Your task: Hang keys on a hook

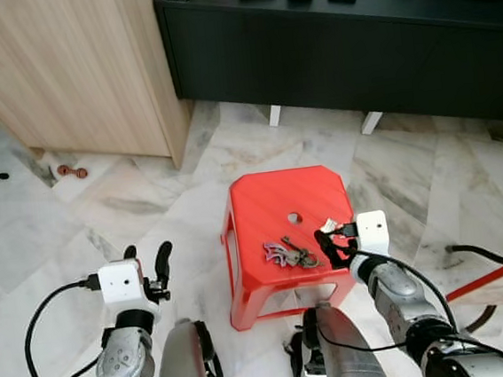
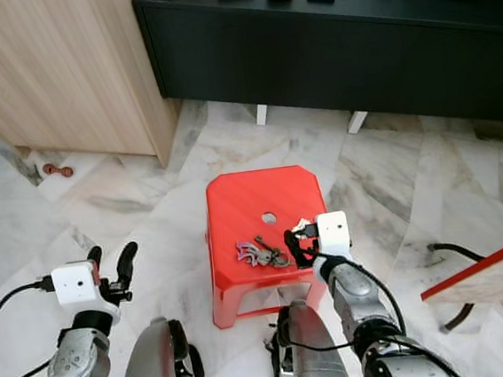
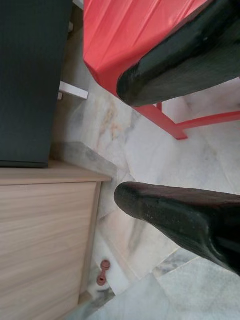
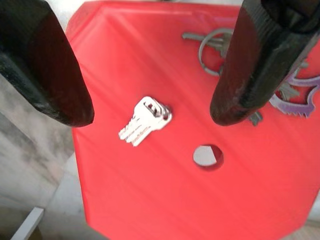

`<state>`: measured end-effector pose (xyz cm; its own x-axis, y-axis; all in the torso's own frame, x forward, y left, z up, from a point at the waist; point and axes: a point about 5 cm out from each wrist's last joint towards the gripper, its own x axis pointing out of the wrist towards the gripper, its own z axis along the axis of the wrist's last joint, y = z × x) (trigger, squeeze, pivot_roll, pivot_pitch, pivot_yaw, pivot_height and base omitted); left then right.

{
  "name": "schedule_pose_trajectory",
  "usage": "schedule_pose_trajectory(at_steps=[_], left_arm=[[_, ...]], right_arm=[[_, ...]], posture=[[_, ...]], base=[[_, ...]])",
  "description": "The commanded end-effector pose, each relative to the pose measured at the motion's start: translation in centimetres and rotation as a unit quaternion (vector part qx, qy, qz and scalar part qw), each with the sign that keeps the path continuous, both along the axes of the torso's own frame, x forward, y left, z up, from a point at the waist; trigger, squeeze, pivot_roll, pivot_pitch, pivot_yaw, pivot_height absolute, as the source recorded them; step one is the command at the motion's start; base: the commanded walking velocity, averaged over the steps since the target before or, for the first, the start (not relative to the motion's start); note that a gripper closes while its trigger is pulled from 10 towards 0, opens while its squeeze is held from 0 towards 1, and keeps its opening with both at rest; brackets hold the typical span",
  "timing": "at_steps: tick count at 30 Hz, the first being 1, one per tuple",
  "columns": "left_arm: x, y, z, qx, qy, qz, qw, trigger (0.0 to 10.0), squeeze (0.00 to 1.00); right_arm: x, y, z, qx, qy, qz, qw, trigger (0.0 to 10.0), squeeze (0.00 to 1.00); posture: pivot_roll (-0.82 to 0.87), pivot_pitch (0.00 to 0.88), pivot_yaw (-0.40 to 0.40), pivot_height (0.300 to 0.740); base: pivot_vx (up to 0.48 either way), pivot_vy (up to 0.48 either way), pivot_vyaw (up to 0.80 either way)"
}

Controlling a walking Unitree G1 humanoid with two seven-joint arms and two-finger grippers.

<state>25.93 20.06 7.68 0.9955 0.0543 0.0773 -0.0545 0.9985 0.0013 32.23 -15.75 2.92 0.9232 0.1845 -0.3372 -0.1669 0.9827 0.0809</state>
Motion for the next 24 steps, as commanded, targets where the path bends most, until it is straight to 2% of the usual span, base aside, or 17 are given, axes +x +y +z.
schedule_pose_trajectory(at_steps=[1, 7, 17, 20, 24], left_arm=[[-0.29, -0.22, -0.71, 0.001, 0.013, -0.002, 1.000, 10.0, 0.00], [-0.08, -0.31, -0.50, 0.000, 0.009, -0.004, 1.000, 10.0, 0.00], [0.12, -0.47, -0.26, 0.000, 0.005, -0.004, 1.000, 10.0, 0.00], [0.19, -0.48, -0.23, 0.000, 0.005, -0.005, 1.000, 10.0, 0.00], [0.25, -0.49, -0.19, -0.002, 0.004, -0.005, 1.000, 10.0, 0.00]], right_arm=[[-0.86, -0.34, -1.11, -0.003, 0.027, -0.001, 1.000, 10.0, 0.00], [-0.85, -0.38, -0.93, -0.001, 0.014, 0.002, 1.000, 10.0, 0.00], [-1.03, -0.34, -1.18, -0.001, 0.021, 0.002, 1.000, 10.0, 0.00], [-1.17, -0.37, -1.53, -0.019, 0.038, 0.002, 0.999, 10.0, 0.00], [-1.11, -0.31, -1.31, -0.011, 0.025, 0.007, 1.000, 10.0, 0.00]], posture=[[0.02, 0.247, -0.091, 0.628], [0.02, 0.250, -0.091, 0.620], [0.02, 0.255, -0.090, 0.620], [0.02, 0.255, -0.089, 0.620], [0.02, 0.256, -0.089, 0.591]], base=[[0.000, 0.000, 0.00], [0.000, 0.000, 0.00], [0.000, 0.000, 0.00], [0.000, 0.000, 0.00], [0.000, 0.000, 0.00]])
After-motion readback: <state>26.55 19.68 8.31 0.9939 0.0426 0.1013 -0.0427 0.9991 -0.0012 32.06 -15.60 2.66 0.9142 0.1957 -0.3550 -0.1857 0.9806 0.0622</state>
